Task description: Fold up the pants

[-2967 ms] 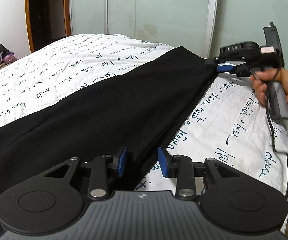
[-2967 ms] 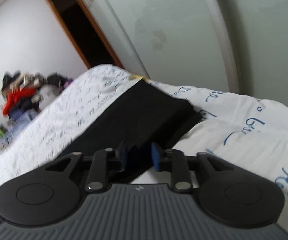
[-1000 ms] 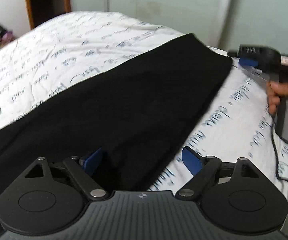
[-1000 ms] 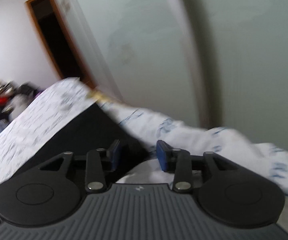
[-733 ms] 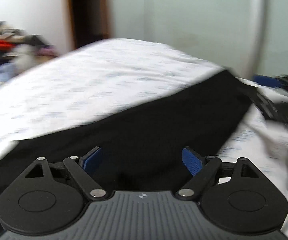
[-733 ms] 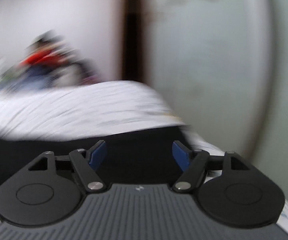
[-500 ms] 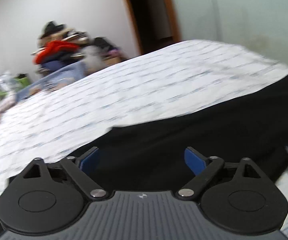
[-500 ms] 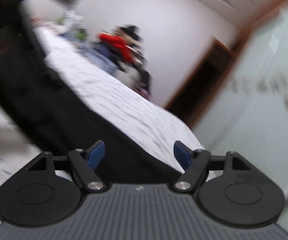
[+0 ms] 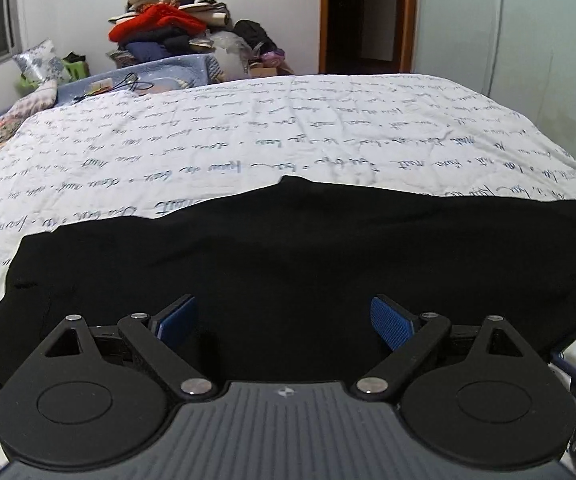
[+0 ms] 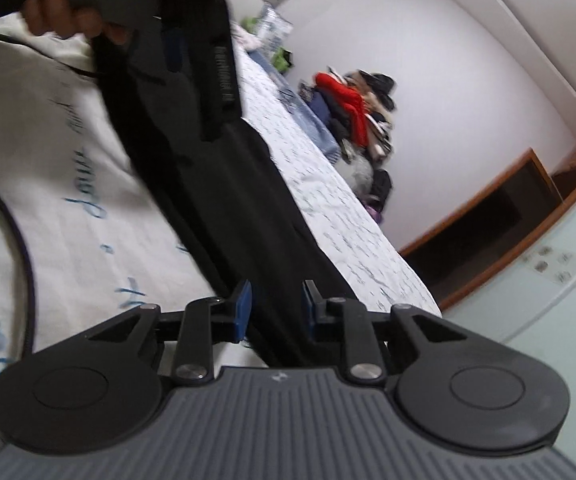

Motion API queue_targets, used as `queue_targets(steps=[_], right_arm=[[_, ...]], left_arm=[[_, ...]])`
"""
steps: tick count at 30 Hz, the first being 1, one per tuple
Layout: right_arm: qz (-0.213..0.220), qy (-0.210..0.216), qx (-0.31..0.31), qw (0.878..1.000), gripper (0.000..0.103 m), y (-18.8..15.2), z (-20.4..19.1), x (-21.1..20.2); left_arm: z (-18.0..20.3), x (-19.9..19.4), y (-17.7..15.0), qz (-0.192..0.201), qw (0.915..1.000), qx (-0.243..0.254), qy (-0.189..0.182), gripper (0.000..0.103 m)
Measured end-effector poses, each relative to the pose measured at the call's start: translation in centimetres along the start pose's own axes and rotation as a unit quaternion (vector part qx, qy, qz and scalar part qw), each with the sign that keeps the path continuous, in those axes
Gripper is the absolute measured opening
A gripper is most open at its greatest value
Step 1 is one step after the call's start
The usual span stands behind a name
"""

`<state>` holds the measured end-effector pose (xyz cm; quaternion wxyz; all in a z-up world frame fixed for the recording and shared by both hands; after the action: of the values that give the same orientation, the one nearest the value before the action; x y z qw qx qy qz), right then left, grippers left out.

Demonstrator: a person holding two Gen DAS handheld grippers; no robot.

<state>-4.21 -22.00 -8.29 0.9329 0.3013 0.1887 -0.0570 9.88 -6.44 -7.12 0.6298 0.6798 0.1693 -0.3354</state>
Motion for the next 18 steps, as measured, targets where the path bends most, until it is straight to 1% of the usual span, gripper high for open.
queue_targets(steps=[3, 4, 7, 8, 10, 11, 12, 13, 15, 18], right_arm=[[0.003, 0.01, -0.012, 1.0, 0.023, 0.7, -0.6, -0.1], [0.003, 0.007, -0.02, 1.0, 0.023, 0.8, -0.9, 0.0], [-0.005, 0.007, -0.032, 0.999, 0.023, 0.9, -1.2, 1.1], [-0.011, 0.013, -0.031, 0.999, 0.022, 0.8, -1.2, 1.5], [-0.016, 0.018, -0.028, 0.999, 0.019, 0.2, -1.2, 2.4], [-0.019, 0.025, -0.022, 0.999, 0.015, 0.2, -1.2, 2.5], [-0.021, 0.035, -0.011, 0.999, 0.002, 0.3, -1.1, 2.5], [-0.024, 0.05, 0.002, 0.998, 0.003, 0.3, -1.1, 2.5], [-0.027, 0.058, 0.003, 0.998, 0.004, 0.3, -1.2, 2.2], [-0.026, 0.082, 0.025, 0.996, 0.004, 0.3, -0.9, 1.5]], left_arm=[[-0.9, 0.1, -0.3, -0.01, 0.9998, -0.016, -0.002, 0.094], [-1.2, 0.1, -0.4, -0.015, 0.9997, -0.019, -0.006, 0.094], [-1.3, -0.3, -0.8, -0.037, 0.9985, -0.007, -0.04, 0.094], [-1.2, -0.5, -1.0, -0.04, 0.998, 0.002, -0.048, 0.094], [-1.0, -1.3, -1.3, -0.033, 0.9977, 0.021, -0.055, 0.094], [-0.8, -1.8, -1.4, -0.029, 0.9974, 0.031, -0.058, 0.094], [-0.6, -2.1, -1.5, -0.027, 0.9967, 0.043, -0.064, 0.094], [-0.3, -2.5, -1.6, -0.024, 0.9954, 0.057, -0.072, 0.094], [0.5, -3.3, -1.6, -0.014, 0.9914, 0.092, -0.092, 0.094], [2.1, -4.2, -2.1, 0.004, 0.9808, 0.161, -0.11, 0.094]])
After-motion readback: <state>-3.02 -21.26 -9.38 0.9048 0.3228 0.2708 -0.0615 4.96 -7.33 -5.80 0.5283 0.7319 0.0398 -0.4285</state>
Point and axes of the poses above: each gripper's, at about its wrist camera, not at the fingertips, and x roughly the way its jaws point, z to its right, y to its top, the point moved 6 cm from there along x, roughly the way its jaws point, and after that the axes turned 2 degrees about -x, right-handed, at the moved point
